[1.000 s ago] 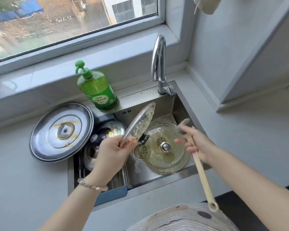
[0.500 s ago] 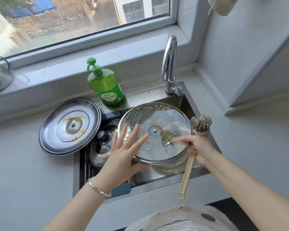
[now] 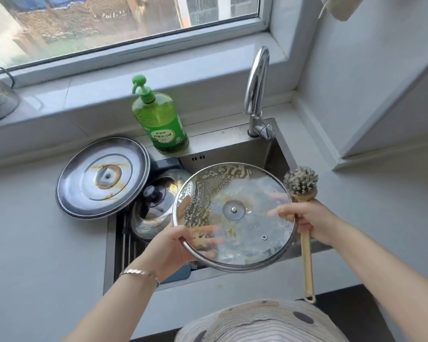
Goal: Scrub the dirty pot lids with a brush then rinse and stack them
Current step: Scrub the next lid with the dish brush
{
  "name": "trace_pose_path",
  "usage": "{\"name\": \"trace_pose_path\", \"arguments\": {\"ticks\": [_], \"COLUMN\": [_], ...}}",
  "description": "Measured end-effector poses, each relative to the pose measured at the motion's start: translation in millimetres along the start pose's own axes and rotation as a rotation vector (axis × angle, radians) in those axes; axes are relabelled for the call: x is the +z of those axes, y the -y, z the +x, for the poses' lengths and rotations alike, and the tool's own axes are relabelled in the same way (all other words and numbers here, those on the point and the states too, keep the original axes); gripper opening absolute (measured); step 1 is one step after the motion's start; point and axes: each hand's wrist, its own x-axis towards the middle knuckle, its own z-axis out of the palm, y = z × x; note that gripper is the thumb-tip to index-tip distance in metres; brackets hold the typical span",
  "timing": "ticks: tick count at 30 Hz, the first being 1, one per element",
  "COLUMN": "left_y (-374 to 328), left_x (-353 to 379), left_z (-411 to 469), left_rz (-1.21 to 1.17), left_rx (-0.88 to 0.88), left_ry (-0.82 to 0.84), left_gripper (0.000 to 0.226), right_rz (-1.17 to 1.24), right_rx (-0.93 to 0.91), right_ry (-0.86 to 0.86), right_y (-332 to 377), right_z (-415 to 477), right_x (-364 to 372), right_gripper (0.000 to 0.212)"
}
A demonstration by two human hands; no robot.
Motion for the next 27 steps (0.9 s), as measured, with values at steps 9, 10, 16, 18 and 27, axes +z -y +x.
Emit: {"name": "trace_pose_path", "arguments": {"ticks": [9,10,16,18,27], "left_y": [6.2,7.3,11.2,11.1,4.7], "left_x": [1.0,0.9,8.9,15.0,22.2], "left_z": [-11.6,-11.4,-12.1,-12.8,-15.2], "left_rz": [0.114,0.115,0.202,0.281,0.309], "left_rx": [0.075,0.074,0.107,0.137,0.164], "left_ry": [-0.111,-0.124,-0.161,-0.181,-0.252], "left_gripper": [0.096,0.097,0.086,0.080,0.091], "right_rz": [-0.986,-0.990,-1.093,-1.023,-0.912], "right_rx": [-0.277,-0.359,-0.534,-0.598,-0.426], "right_ry": [-0.161,-0.107,0.070,0.158,0.077], "right_y": [-3.2,-5.6,-24.5,-25.4,-26.2], "right_z": [-7.9,-15.0,-39.3,-47.6,-44.3], "right_x": [13.4,23.2,62.3,78.7,74.1], "right_gripper": [0.063,0.064,0.041,0.041,0.037]}}
